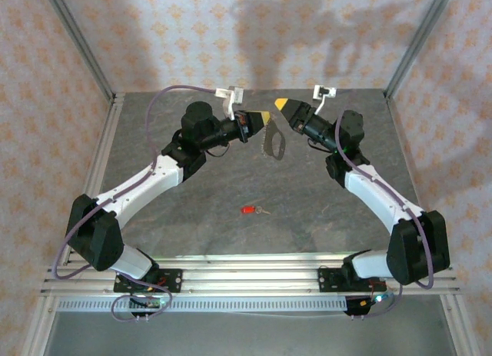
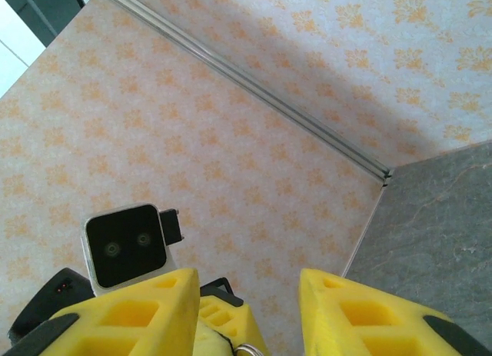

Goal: Put the keys on the keyring

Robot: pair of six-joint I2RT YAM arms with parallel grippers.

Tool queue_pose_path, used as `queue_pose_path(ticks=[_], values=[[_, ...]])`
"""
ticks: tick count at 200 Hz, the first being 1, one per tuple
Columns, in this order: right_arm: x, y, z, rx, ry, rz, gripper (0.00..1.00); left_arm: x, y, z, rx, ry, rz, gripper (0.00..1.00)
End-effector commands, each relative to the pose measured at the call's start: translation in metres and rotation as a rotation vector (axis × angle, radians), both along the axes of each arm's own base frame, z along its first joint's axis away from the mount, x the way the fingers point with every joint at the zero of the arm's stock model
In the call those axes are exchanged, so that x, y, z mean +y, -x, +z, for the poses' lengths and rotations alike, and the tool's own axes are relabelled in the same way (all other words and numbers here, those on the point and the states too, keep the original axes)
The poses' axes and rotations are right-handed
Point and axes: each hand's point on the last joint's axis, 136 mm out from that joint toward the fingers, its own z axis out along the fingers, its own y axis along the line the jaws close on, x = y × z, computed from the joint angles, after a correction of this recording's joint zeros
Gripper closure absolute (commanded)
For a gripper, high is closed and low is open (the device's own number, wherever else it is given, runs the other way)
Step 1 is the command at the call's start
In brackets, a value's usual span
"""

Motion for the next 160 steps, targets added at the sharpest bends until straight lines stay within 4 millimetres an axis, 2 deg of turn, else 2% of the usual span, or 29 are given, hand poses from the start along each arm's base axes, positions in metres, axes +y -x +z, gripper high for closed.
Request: queue_pose_path(ticks=[1,54,160], values=[[-0.004,0.011,0.011,-0.068,0.017,0.003,0.62,-0.002,0.009,0.015,-0.068,0.008,-0.035,1.0],[0.001,0.027,0.003,-0.1,0.075,0.069,0.64,-0.005,0.014,0.023,-0.081,0.014,-0.065,1.0],[0.004,0.033,-0.009,-0.101,0.093,0.109,0.7,-0.007,0.014,0.03,-0.089,0.025,-0.08,1.0]])
